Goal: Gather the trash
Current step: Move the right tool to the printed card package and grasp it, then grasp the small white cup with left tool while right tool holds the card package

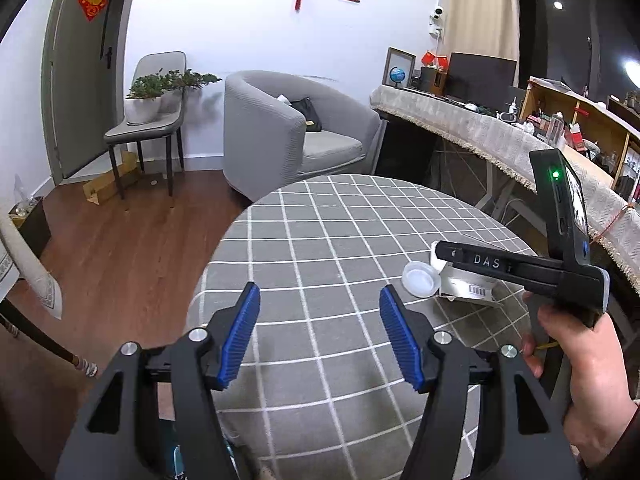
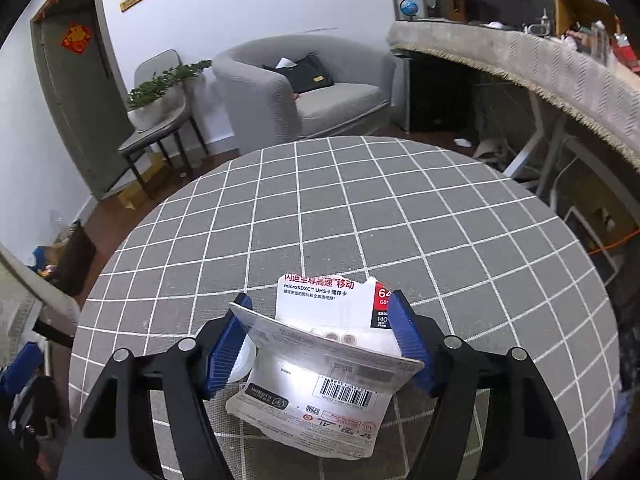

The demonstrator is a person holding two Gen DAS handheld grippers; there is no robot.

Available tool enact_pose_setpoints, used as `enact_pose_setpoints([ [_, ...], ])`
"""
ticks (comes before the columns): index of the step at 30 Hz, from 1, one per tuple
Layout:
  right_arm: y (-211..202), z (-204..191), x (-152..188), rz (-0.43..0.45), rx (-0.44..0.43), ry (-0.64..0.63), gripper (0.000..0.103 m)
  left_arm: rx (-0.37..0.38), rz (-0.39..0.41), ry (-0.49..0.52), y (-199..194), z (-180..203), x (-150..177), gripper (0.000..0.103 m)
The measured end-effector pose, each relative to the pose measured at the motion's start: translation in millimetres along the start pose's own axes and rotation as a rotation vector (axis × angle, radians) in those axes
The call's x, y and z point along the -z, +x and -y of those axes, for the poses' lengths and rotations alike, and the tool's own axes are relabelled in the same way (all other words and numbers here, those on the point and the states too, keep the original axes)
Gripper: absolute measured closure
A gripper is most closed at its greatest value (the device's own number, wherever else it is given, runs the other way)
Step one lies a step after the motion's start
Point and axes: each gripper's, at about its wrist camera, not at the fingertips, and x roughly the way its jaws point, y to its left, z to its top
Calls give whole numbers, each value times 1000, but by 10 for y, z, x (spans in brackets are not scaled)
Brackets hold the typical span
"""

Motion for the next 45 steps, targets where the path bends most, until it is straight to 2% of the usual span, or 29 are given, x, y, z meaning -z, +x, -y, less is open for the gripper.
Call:
enact_pose_setpoints([
  [7, -58, 176, -95, 20, -45, 2, 32, 23, -49, 16, 250, 203, -5, 34],
  [15, -66, 440, -241, 40, -98, 18, 32, 75, -163, 30, 620, 495, -44, 34],
  [19, -15, 548, -315, 34, -123, 25, 32, 60, -169, 76, 725, 661, -95, 42],
  [21, 26, 589, -355, 25, -130, 20, 32, 67, -205, 107, 815, 758, -121, 47],
  [23, 56, 622, -387, 19, -137, 20, 32, 59, -200, 131, 857, 826, -154, 49],
  [32, 123, 729, -553, 18, -169, 14, 32, 41, -293, 186, 1187, 967, -240, 54],
  [35, 145, 743, -594, 15, -170, 11, 32, 31, -319, 207, 1260, 1011, -236, 61],
  [45, 108, 666, -601, 7, -171, -3, 32, 30, -318, 185, 1241, 1009, -224, 61],
])
